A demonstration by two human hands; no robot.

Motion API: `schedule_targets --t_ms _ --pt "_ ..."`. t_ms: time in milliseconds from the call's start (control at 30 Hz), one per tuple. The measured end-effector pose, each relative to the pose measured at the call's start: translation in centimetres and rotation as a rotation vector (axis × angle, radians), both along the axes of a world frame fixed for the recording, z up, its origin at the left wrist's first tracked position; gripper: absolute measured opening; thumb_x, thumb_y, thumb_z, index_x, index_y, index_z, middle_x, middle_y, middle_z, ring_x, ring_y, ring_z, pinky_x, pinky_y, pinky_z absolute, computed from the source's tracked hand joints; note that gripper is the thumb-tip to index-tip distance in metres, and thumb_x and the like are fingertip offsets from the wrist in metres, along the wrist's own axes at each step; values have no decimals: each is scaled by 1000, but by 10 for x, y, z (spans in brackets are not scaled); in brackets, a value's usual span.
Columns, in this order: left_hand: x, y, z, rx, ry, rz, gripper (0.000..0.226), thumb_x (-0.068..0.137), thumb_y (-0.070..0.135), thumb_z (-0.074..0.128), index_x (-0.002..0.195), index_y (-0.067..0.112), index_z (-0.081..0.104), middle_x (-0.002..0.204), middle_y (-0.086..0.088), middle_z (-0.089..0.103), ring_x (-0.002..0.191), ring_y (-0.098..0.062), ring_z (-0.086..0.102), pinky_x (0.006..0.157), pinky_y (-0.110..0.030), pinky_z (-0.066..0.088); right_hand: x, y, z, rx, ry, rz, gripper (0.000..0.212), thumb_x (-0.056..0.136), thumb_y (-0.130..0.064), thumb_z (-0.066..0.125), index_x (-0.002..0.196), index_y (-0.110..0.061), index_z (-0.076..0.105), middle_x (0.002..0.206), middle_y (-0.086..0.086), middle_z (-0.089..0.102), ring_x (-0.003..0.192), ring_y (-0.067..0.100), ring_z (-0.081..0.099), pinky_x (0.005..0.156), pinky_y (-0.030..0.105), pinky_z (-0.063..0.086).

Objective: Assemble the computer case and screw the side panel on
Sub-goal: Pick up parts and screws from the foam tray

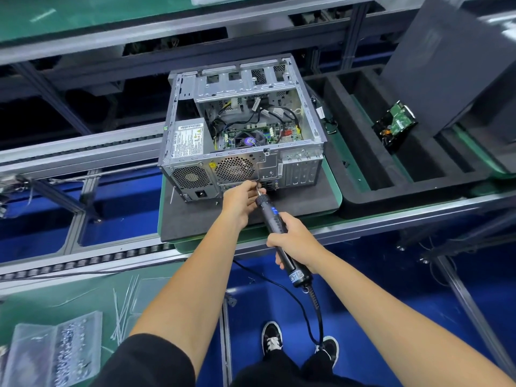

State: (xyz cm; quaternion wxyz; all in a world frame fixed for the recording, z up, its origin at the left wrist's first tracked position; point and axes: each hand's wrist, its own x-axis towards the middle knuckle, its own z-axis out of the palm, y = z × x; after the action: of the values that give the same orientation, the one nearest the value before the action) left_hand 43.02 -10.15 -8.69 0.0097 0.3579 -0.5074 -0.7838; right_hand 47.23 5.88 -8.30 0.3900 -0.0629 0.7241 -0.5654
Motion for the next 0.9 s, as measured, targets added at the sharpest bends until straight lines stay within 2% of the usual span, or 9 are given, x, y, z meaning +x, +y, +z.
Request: schedule_targets --t_ms 167,300,367,533,667,900 --pt "-4 0 5 -104 -31 -92 21 91 15 51 74 12 63 57 3 68 47 -5 56 41 -13 41 0 0 3 -2 -2 -16 42 80 -10 62 117 -22 47 87 13 55 50 24 58 50 35 52" --pt "-7 1 5 -184 -25 -129 20 90 15 52 75 12 65 69 -3 69 54 -8 59 43 -15 44 -2 2 4 13 3 -24 43 82 -9 61 120 -22 46 89 15 55 51 23 58 50 35 53" --pt "-8 3 4 -153 -9 -119 20 91 15 51 77 10 65 69 -2 69 53 -7 62 44 -15 46 -1 1 3 17 16 -35 43 82 -9 61 119 -23 46 88 14 55 50 22 58 50 35 53" --pt "-7 2 -2 66 53 -61 25 97 15 42 88 7 64 69 -4 72 66 -14 65 67 -25 52 -1 -5 2 12 30 -49 40 81 -10 61 115 -26 46 87 12 57 48 21 59 49 34 53" --pt "-3 2 -6 112 55 -48 29 97 15 39 89 5 65 67 -6 72 67 -17 63 67 -25 51 -1 -8 -1 24 23 -43 43 82 -11 61 118 -28 44 89 13 58 49 20 60 49 33 54" --pt "-5 1 -7 69 25 -83 27 97 16 42 81 9 64 66 -3 71 68 -15 63 64 -24 51 1 -8 -2 17 9 -57 39 82 -11 63 114 -28 46 90 14 58 51 21 61 51 35 55"
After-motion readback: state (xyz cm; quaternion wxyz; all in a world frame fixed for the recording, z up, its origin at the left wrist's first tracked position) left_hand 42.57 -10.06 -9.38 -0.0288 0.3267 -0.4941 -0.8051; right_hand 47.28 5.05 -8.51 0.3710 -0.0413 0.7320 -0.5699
